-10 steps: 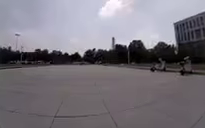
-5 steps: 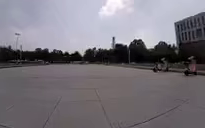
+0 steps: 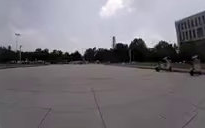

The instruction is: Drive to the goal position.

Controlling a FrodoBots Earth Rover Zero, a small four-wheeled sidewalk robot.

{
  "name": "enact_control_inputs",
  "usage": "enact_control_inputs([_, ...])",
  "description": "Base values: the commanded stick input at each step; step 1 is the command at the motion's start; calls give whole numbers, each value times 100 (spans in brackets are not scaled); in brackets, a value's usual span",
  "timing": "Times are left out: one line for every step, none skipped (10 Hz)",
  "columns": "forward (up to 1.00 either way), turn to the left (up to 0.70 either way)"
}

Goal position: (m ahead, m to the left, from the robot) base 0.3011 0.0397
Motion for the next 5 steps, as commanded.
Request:
enact_control_inputs([0, 0])
enact_control_inputs([0, 0])
enact_control_inputs([0, 0])
enact_control_inputs([0, 0])
enact_control_inputs([0, 0])
